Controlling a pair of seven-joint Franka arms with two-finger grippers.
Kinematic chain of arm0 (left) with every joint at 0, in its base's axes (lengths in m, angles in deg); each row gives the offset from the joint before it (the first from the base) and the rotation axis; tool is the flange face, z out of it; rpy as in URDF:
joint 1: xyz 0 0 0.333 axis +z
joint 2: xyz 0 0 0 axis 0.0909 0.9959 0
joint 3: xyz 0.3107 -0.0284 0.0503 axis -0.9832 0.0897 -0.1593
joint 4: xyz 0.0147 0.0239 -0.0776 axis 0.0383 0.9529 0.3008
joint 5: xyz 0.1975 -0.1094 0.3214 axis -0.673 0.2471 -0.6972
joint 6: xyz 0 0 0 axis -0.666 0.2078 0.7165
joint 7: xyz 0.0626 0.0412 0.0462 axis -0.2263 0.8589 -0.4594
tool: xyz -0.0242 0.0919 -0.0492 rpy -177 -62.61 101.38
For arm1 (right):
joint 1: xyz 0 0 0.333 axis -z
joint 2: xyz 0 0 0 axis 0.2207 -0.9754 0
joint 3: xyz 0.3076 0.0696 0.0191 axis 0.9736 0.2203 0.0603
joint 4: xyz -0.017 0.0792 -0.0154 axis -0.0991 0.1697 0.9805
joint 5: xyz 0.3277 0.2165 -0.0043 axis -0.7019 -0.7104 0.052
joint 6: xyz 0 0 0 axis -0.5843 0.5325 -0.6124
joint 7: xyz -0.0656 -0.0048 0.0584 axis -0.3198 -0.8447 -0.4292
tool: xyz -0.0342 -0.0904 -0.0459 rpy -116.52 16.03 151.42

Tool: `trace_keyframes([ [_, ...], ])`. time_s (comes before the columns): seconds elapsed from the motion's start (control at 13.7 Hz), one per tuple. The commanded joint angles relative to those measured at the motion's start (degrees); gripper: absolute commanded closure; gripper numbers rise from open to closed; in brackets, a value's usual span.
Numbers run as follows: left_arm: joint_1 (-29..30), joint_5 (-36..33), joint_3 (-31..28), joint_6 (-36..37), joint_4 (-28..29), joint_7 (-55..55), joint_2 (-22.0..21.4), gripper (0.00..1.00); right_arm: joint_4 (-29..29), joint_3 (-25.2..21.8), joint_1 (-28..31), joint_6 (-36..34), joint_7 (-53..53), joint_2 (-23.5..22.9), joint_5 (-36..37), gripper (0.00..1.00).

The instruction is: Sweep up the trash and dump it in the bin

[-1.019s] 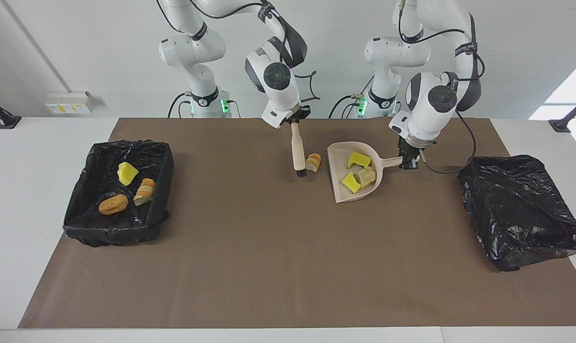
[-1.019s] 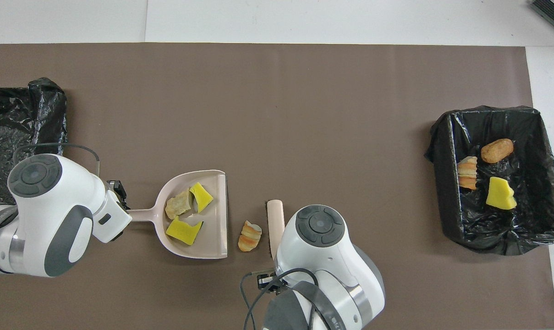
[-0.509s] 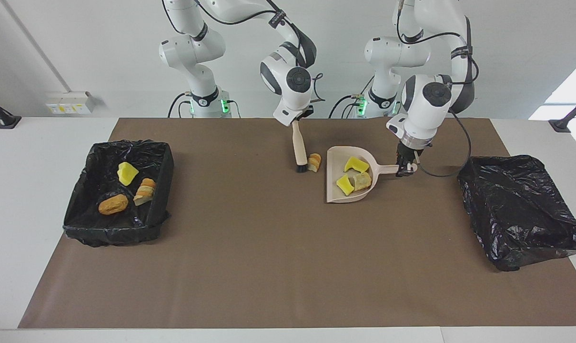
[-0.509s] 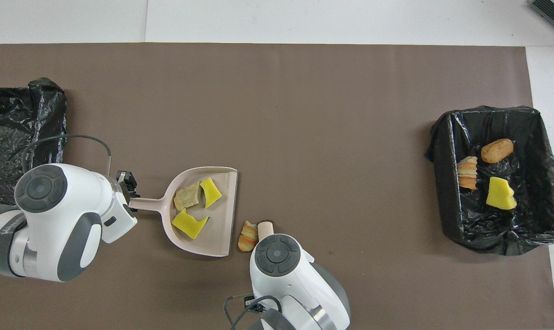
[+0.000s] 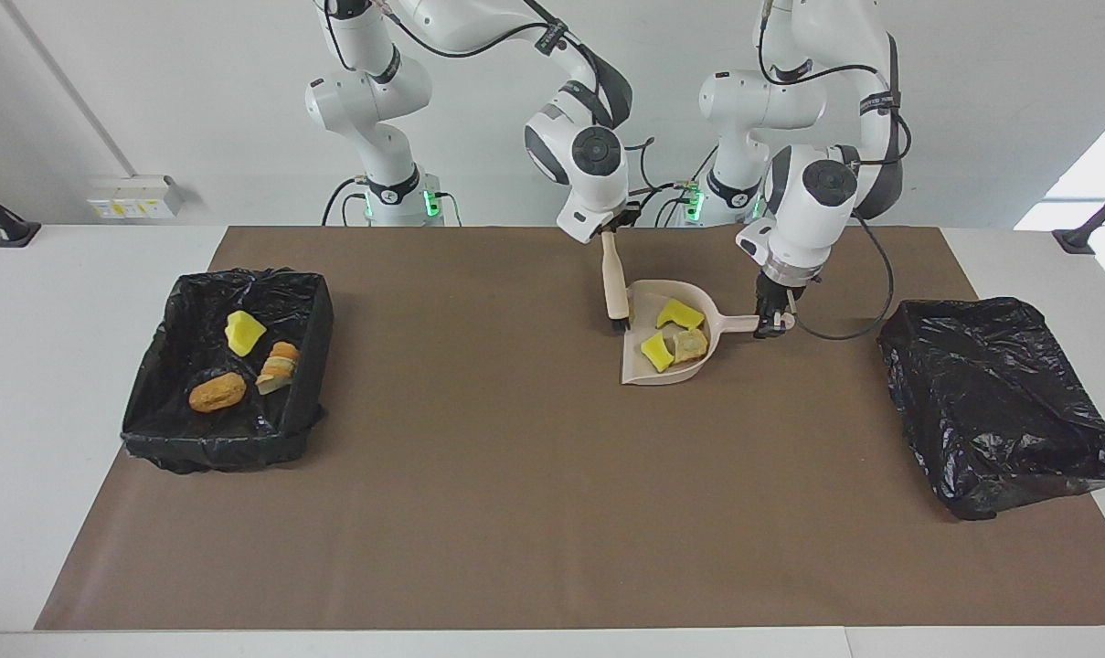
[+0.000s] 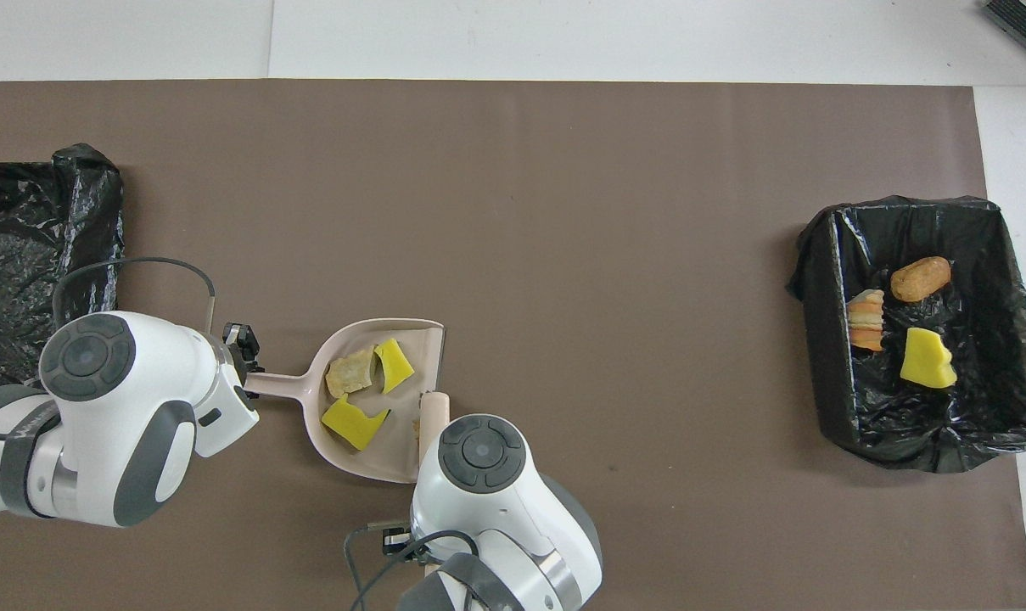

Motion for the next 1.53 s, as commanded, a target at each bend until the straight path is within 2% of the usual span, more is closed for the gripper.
trace_keyframes([
  [0.0,0.0,1.0,-0.3,0.7,3.1,1.7,-2.7,1.0,-4.1,0.7,-0.8,5.8,0.1,-2.4,-6.4,1.0],
  [0.44,1.8,1.0,-0.4,2.2,2.4,1.8,-2.2,1.0,-8.0,0.6,1.4,3.7,0.7,-0.2,-8.6,1.0],
  [0.65,4.2,1.1,-0.4,2.4,1.8,2.4,-2.1,1.0,-8.6,0.0,3.4,-2.9,0.8,2.6,-7.3,1.0],
  [0.87,6.0,4.3,-0.6,7.2,-2.6,6.0,-2.1,1.0,-7.8,-0.1,4.7,-13.4,1.6,5.6,-0.4,1.0],
  [1.16,13.0,7.9,-0.8,13.3,-8.2,13.5,-2.7,1.0,-4.8,0.2,3.0,-19.4,4.7,8.8,5.9,1.0],
  [1.31,14.6,8.4,-0.8,18.0,-13.8,14.8,-2.6,1.0,-4.1,0.2,-1.1,-19.6,7.3,7.9,9.3,1.0],
  [1.46,16.1,8.4,-1.7,22.0,-20.0,17.5,-1.7,1.0,-3.9,0.2,-4.5,-15.9,12.3,4.4,10.6,1.0],
])
